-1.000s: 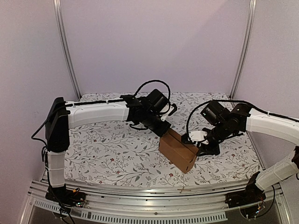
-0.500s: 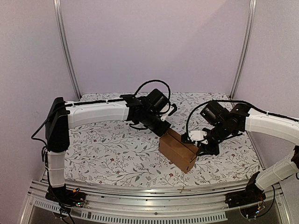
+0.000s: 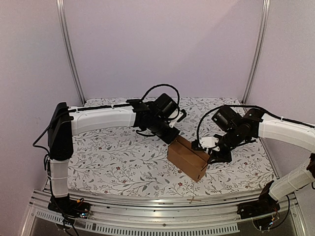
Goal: Fold the paper box
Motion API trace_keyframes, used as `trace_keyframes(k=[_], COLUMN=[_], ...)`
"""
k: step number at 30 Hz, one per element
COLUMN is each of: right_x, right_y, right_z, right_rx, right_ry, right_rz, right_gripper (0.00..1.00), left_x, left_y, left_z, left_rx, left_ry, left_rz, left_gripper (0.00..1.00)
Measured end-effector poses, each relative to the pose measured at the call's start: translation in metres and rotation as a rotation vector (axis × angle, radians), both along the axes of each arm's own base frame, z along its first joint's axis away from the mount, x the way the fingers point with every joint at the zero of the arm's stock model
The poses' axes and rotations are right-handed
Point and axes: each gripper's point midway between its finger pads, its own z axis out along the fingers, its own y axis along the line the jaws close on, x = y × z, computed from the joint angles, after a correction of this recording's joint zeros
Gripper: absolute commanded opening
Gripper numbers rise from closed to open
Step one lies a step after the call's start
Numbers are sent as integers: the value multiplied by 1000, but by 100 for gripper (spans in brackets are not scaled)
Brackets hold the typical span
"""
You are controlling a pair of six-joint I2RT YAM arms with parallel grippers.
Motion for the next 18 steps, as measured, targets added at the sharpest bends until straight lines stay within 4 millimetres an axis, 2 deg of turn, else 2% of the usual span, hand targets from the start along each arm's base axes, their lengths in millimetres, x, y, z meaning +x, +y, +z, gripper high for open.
trace_keyframes(k=[18], right_x=[-8], right_y=[7], right_z=[-2], right_rx=[-38], right_ry=[-35], right_rz=[55], right_gripper=[26], left_x=[-5], left_y=[8], left_z=[-4], left_rx=[-32], left_ry=[-7], left_rz=[24], left_gripper=[0])
